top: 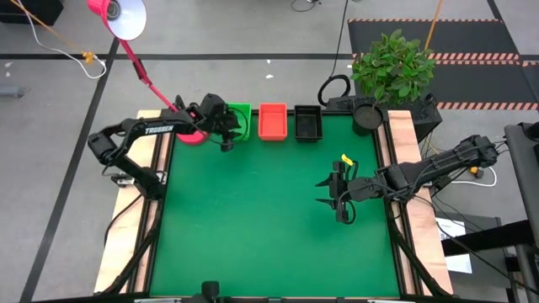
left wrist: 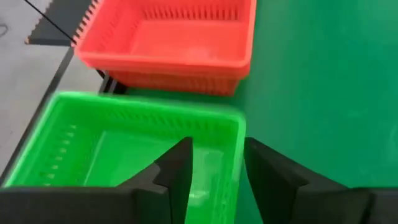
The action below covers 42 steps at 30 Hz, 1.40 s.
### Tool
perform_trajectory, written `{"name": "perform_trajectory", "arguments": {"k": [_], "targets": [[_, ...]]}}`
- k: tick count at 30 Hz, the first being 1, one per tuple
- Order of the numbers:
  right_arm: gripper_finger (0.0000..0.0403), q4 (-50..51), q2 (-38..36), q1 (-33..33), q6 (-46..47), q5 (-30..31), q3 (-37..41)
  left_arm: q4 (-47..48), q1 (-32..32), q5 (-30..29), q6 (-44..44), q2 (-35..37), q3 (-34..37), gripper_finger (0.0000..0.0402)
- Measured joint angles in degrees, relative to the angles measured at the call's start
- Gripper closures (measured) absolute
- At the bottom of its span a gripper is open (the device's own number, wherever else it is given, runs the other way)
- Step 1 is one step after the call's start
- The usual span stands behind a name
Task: Stack baskets by color
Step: Stack the bottom green basket on top of the green stacked baskets, then return to Home position
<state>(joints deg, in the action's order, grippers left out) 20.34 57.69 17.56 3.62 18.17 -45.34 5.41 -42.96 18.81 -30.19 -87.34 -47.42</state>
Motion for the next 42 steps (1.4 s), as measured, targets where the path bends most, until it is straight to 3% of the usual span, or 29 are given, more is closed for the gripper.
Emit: {"name": "perform_trajectory", "arguments": {"k": [9,14,18,22,29,32,42], "targets": [[0.0206,-0.16,0.02,0.0,-1.07,0.25,0.02,0.18,2.82,-0.68,10.71,8.83,-0.04,0.0245],[0.0206,-0.81,0.02,0.0,-1.23,3.33,0.04,0.54,6.79,5.54,16.15,15.18,-0.04,0.0245],[0.0215,-2.55,0.0,0.02,-2.12,2.9,0.47,0.96,12.19,5.64,19.46,19.78,-0.04,0.0245],[0.0251,-5.08,-0.74,-0.07,-3.81,2.82,3.32,2.23,18.71,4.46,20.25,24.09,-0.04,0.0245],[0.0348,-8.0,-4.5,-1.88,-7.56,2.69,8.2,5.1,29.65,-6.58,20.03,28.1,0.02,0.0245],[0.0388,-8.59,-7.15,-2.23,-8.58,2.57,9.79,0.95,32.89,-6.97,18.94,29.13,2.28,0.0245],[0.0401,-9.55,-17.17,-2.31,-10.61,-0.47,16.81,-18.05,34.6,-10.79,21.2,36.39,17.83,0.0245]]}}
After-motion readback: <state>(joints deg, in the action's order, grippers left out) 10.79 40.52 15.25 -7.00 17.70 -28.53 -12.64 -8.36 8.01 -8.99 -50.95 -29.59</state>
